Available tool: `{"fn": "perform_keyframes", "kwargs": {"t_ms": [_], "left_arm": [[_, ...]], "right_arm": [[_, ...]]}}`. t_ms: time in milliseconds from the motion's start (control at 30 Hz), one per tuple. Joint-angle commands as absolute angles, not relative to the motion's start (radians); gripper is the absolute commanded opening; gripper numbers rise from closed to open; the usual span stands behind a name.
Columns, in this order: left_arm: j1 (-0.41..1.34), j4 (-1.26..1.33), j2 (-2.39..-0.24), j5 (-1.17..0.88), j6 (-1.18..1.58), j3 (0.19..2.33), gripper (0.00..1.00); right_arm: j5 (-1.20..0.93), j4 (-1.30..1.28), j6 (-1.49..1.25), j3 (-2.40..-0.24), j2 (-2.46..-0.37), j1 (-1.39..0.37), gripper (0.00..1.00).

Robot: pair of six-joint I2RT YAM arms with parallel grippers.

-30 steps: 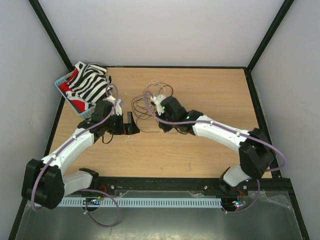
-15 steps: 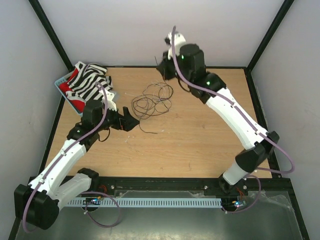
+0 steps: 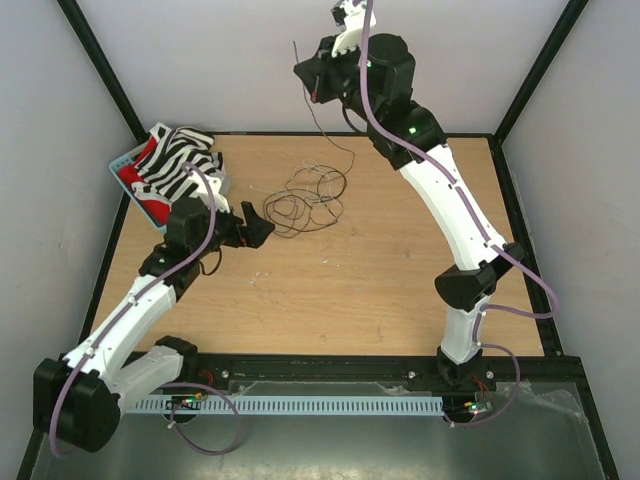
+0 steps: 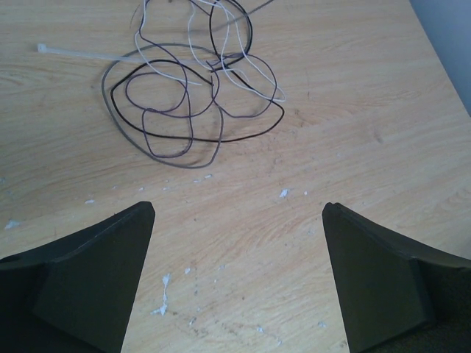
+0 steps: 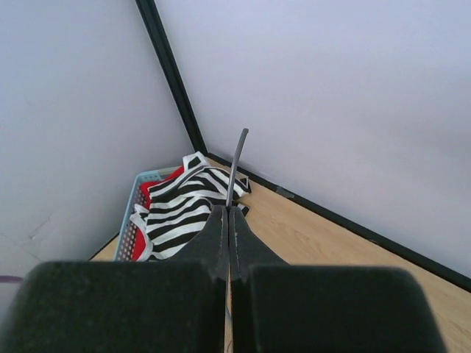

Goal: Zip-tie the wires
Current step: Pick up the cable at the center of the board, then straighten the cable at the center of the board.

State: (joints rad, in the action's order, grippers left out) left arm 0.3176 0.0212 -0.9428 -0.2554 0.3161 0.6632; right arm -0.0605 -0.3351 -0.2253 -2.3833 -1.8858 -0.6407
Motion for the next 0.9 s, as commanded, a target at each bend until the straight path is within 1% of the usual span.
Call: {"fn": "perform_keyframes", "kwargs": {"t_ms": [0,400,567,667,867], "left_arm": [[0.313,0.152,-1.014,-0.271,0.353,0.670,0.99],[0.313,0.227,-1.319,-0.298,0.416,0.804,0.99],[0.315,0.320,-1.434,-0.220,0.568,0.803,0.99],[0.321,0.362,-1.510,-0.214,0.648,0.808,0.99],[0.361,0.384,-1.593,-0.166,0.683,0.829,0.99]], "right_arm": [[-0.097,-0.313,-0.251,-2.411,-1.873,-0.637,0.00],[-0.122,-0.308,-0.241,-2.385,-1.828,-0.637,0.00],[-0.162,-0.308,-0.263,-2.348,-1.795,-0.637,0.00],[-0.190,-0.304,-0.280,-2.331,-1.772,-0.637,0.00],[-0.187,-0.291,-0.274,-2.281,-1.730,-0.637,0.00]]}}
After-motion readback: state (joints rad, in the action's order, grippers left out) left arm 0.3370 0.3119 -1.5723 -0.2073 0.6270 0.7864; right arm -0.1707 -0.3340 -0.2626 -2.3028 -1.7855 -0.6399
